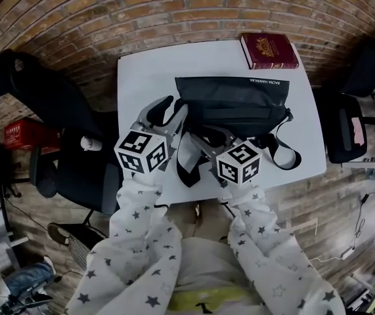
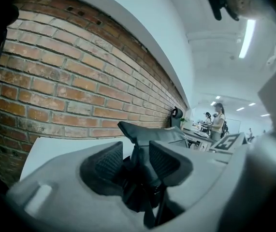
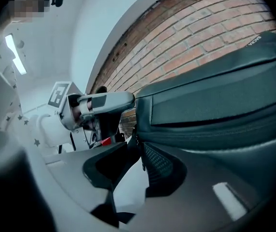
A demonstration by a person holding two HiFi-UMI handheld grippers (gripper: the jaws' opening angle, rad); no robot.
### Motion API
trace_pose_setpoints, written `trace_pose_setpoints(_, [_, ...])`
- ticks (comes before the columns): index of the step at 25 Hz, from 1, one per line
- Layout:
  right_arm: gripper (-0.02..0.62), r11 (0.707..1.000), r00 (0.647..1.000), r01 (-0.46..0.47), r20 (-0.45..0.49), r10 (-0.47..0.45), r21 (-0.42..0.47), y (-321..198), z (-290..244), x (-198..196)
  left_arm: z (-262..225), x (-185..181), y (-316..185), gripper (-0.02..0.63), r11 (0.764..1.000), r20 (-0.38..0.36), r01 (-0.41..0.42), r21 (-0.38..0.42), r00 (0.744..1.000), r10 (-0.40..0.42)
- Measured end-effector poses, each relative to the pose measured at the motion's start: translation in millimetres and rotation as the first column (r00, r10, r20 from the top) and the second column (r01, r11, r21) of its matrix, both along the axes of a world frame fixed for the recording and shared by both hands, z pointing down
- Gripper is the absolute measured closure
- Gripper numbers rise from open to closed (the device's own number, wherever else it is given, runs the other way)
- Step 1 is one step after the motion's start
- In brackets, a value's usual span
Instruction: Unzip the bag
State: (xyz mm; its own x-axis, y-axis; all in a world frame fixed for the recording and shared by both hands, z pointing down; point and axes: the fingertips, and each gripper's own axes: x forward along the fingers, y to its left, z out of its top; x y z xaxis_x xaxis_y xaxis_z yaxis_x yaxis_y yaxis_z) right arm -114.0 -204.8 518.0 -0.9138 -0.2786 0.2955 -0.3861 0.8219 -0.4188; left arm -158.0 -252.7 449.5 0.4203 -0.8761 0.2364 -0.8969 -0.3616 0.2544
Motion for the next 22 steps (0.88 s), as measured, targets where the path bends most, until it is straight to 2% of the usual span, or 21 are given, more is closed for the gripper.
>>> trace_pose_setpoints(3, [0.469, 1.0, 0.999, -0.005, -0.036, 0.005, 0.012, -3, 9, -4, 6, 6, -6, 0.426, 0.999, -0.009, -0.031, -0.01, 0.999, 0.031])
trace_pose_setpoints(9, [0.485, 0.995, 0.986, -0.009, -0.166, 0.026, 0.101, -9, 22, -9, 18, 15, -13, 0.425, 0.997, -0.006, -0.071, -0.03, 0.997, 0.071])
trace_pose_setpoints(16, [0.518, 0.986, 0.967, -0.039, -0.241, 0.078, 0.162, -12, 24, -15, 22, 18, -14, 0.425, 0.995, -0.005, -0.095, -0.041, 0.995, 0.095])
trace_pose_setpoints(22, [0.538, 0.981, 0.959, -0.033, -0.27, 0.085, 0.19, -12, 23, -14, 21, 19, -16, 0.428, 0.994, -0.02, -0.096, -0.044, 0.995, 0.095])
